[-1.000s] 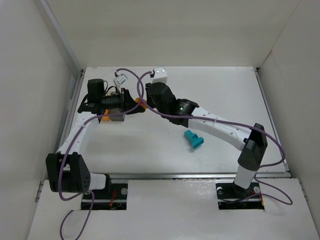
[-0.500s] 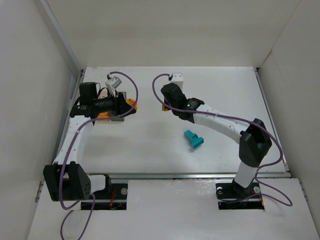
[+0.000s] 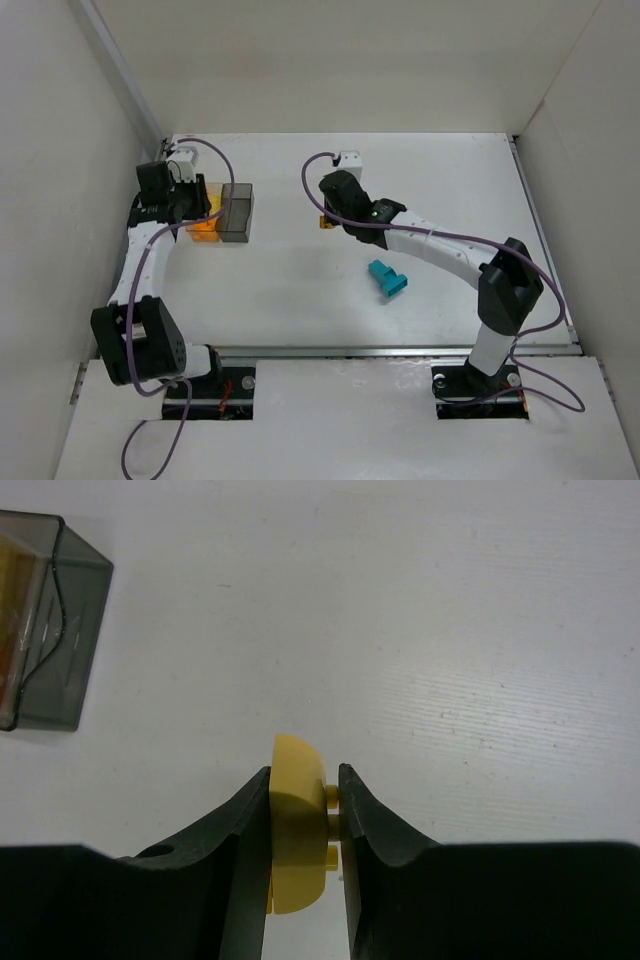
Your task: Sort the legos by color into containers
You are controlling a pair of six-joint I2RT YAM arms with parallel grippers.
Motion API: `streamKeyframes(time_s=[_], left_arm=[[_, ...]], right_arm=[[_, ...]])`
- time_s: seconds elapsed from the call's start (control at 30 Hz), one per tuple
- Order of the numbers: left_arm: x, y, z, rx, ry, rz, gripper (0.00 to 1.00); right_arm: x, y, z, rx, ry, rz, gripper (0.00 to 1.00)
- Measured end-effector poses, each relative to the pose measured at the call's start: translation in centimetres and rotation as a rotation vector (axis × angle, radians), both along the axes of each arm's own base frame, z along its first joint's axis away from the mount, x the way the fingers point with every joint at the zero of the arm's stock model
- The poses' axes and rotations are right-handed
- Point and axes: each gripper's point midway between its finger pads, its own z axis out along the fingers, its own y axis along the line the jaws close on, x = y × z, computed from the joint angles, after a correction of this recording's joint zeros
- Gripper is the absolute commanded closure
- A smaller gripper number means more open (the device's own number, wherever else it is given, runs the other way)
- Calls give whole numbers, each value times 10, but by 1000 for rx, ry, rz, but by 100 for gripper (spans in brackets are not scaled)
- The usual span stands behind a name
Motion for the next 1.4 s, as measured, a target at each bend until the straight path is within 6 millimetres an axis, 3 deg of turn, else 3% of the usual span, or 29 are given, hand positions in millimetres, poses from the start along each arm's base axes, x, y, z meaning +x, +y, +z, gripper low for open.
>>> streamKeyframes(time_s=[0.03,0.13,0.3,0.4,0.5,0.53,0.6,0.77,0.9,1.1,1.23,1.4], left_arm=[[5,13,-6,28,8,42,100],[20,35,-27,98,29,96,83],[34,42,-62,134,102,86,66],[37,43,-78,143,141,74,43],[36,44,-81,151,148,72,29],[37,44,-79,152,143,72,20],[37,44,-78,160,138,66,13],[34,34,-54,157,76,-8,13],[17,-2,-4,132,-47,-165,13],[-39,-107,71,-35,-226,-606,12],[-67,-152,83,-197,-208,-743,12],[-81,-172,78,-332,-135,-755,10]], right_arm=[[0,0,-1,0,2,2,100],[-1,1,-2,3,8,9,100],[-2,3,-2,8,10,19,100],[-2,3,-2,4,8,22,100],[-1,3,-2,3,7,23,100],[-1,3,-2,2,7,24,100],[-1,3,-2,1,7,27,100],[-1,1,3,-10,-4,32,100],[-6,0,18,-17,-45,30,100],[-31,30,75,95,-147,98,100],[-35,50,113,200,-203,129,100],[-39,61,129,259,-213,162,100]])
